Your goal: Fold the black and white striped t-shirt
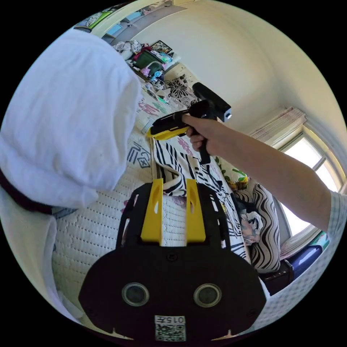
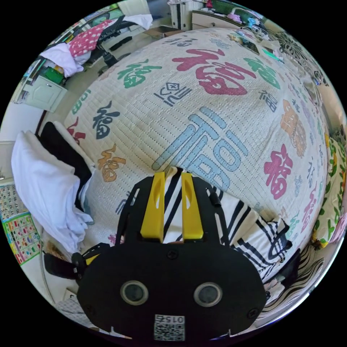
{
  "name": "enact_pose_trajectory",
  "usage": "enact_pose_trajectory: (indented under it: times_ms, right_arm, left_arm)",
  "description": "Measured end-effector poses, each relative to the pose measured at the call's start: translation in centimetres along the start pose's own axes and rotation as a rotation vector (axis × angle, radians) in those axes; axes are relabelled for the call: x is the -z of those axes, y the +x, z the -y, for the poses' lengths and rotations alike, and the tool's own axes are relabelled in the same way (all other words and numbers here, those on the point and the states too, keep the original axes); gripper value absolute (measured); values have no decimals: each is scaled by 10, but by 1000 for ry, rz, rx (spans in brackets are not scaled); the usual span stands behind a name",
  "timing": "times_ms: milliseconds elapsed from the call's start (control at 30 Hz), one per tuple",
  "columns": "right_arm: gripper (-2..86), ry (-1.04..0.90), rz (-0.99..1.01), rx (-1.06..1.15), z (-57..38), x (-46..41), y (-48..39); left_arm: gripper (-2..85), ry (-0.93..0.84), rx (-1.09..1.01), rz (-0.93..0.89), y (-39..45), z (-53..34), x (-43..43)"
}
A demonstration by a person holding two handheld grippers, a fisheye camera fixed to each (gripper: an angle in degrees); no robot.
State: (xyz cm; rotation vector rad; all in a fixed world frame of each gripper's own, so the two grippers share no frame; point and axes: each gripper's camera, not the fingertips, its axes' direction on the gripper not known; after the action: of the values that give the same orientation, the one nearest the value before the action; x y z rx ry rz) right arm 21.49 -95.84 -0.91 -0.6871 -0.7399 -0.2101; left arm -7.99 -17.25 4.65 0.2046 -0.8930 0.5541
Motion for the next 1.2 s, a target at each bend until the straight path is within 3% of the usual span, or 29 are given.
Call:
enact_pose_trajectory:
  times_ms: [200,400,567,733,933,1033,1200]
  right_arm:
    - [5,15,-102,31,3,3,5]
    - [-6,193,124,-20,-51,66,69]
    - [-5,374,288,-97,-140,126,150]
    - [0,460,371,-244,-243,134,231]
    - [20,362,444,-450,-333,76,295]
    - [43,238,408,-473,-361,58,309]
    - [20,381,297,-342,-380,109,321]
  left_arm:
    - [6,-170,-115,63,18,2,-26]
    - [-7,-66,-163,37,47,-8,5]
    - [-8,-86,-478,64,147,-12,8]
    - [-6,-258,-778,124,241,-63,-51]
    - [5,-483,-811,171,256,-125,-124]
    - [20,-550,-795,105,257,-132,-127]
    - [37,-333,-661,27,253,-92,-98]
